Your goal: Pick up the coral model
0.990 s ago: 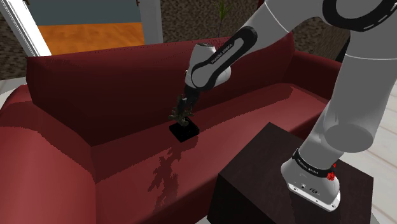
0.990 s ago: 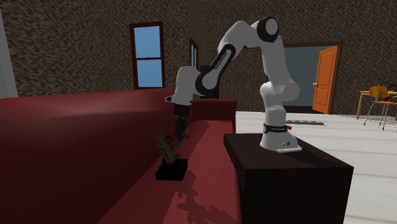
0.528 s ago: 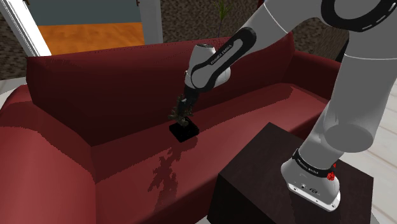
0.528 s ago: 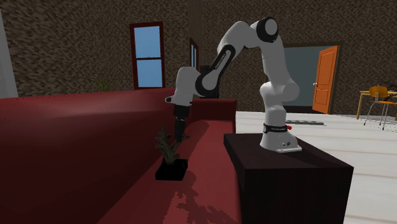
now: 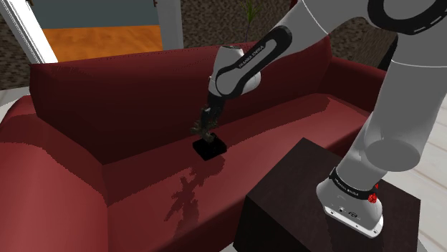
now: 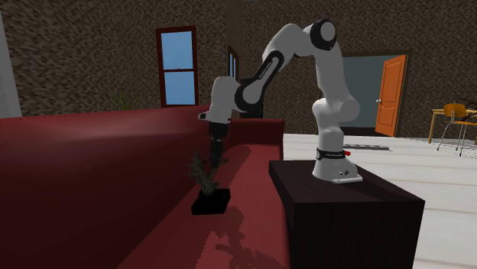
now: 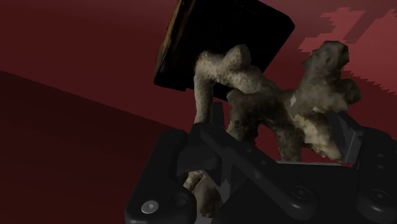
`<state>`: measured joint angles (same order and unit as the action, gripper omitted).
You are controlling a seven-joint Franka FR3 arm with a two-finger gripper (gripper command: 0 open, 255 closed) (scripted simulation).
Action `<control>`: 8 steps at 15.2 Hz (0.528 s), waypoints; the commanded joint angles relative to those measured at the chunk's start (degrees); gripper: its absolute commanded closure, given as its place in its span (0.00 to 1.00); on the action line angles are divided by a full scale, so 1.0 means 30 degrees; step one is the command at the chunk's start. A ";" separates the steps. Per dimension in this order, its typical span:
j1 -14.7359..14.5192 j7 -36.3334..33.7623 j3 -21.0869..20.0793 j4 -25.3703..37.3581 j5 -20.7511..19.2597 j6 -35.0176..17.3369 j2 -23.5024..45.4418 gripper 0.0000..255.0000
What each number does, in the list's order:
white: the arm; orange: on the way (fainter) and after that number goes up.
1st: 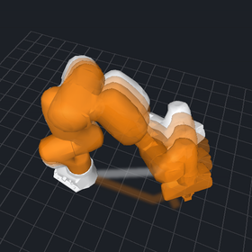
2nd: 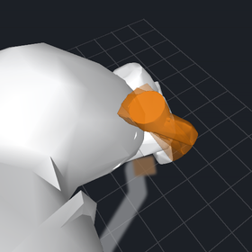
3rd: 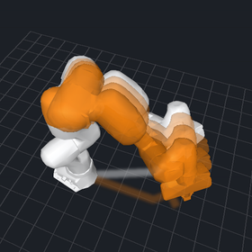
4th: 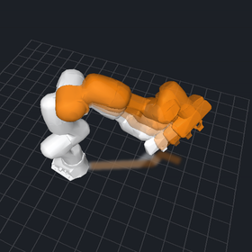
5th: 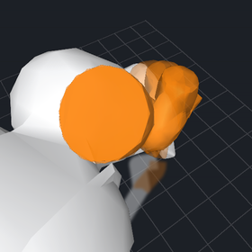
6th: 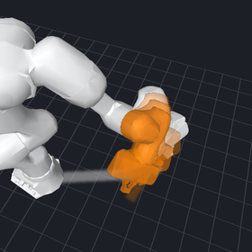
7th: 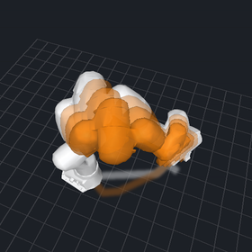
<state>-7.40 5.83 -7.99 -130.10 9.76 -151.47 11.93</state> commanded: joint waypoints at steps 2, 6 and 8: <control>-0.0016 -0.0140 0.0000 0.0082 -0.0044 0.0656 -0.0609 1.00; 0.0003 -0.0266 0.0018 0.0292 -0.0096 0.1619 -0.1367 1.00; 0.0013 -0.0328 0.0028 0.0423 -0.0123 0.2106 -0.1725 1.00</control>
<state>-7.31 5.10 -7.90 -129.23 9.50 -145.94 7.27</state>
